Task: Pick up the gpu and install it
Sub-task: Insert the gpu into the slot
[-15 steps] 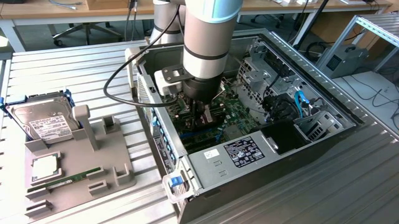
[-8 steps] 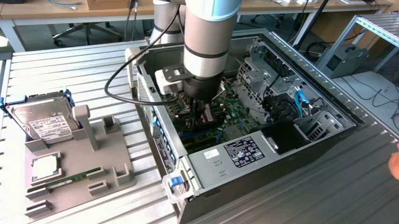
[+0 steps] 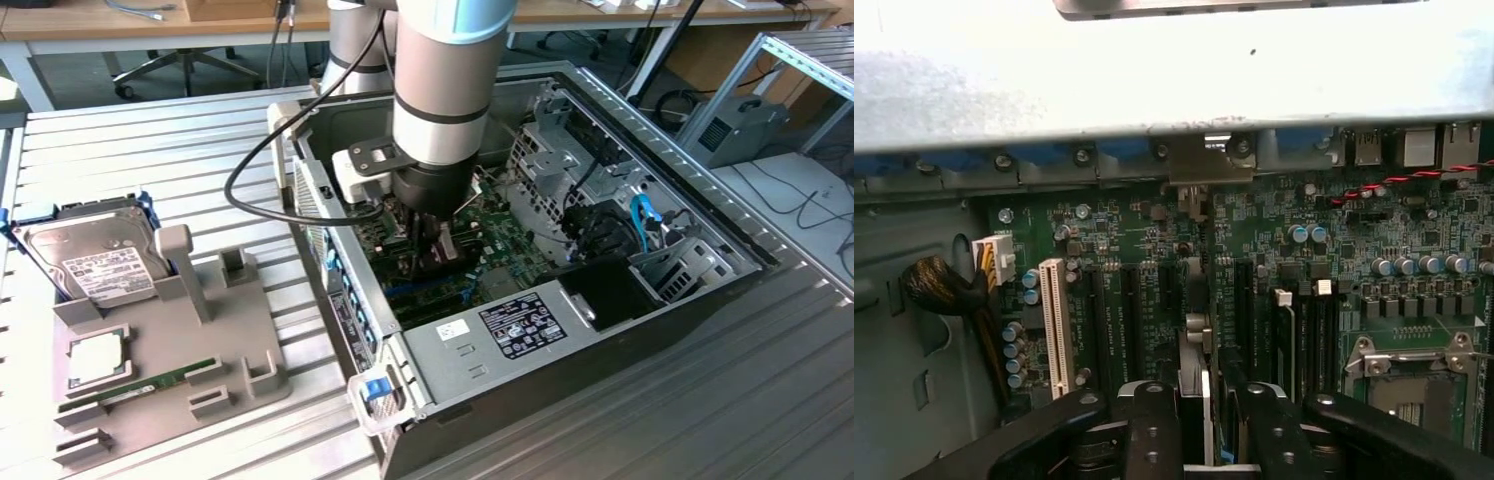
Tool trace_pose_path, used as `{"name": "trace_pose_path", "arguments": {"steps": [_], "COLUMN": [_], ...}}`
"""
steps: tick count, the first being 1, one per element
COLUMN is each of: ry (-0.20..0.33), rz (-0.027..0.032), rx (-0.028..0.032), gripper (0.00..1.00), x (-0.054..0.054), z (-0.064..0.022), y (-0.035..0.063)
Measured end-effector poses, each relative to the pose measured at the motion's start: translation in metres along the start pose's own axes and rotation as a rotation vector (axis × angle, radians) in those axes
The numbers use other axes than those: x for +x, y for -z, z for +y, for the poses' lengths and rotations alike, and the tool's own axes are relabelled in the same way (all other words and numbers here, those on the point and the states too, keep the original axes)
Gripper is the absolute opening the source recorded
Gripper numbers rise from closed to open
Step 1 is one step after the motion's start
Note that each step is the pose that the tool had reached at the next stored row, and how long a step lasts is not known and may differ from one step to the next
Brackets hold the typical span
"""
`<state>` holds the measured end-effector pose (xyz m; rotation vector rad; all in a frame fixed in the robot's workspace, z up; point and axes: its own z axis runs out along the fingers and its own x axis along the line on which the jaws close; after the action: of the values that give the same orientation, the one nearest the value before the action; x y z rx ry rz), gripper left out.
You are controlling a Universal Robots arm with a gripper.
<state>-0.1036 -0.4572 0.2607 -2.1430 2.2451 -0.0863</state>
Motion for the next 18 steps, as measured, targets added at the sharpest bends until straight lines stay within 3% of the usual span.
{"name": "trace_pose_path", "arguments": {"steps": [11, 18], "ry": [0.000, 0.000], "rz": [0.0006, -0.0002], "rx": [0.0001, 0.0028], "gripper": [0.27, 0.27], "x": [-0.0003, -0.0004], "z": [-0.0008, -0.0011], "y": [-0.0046, 0.0012]}}
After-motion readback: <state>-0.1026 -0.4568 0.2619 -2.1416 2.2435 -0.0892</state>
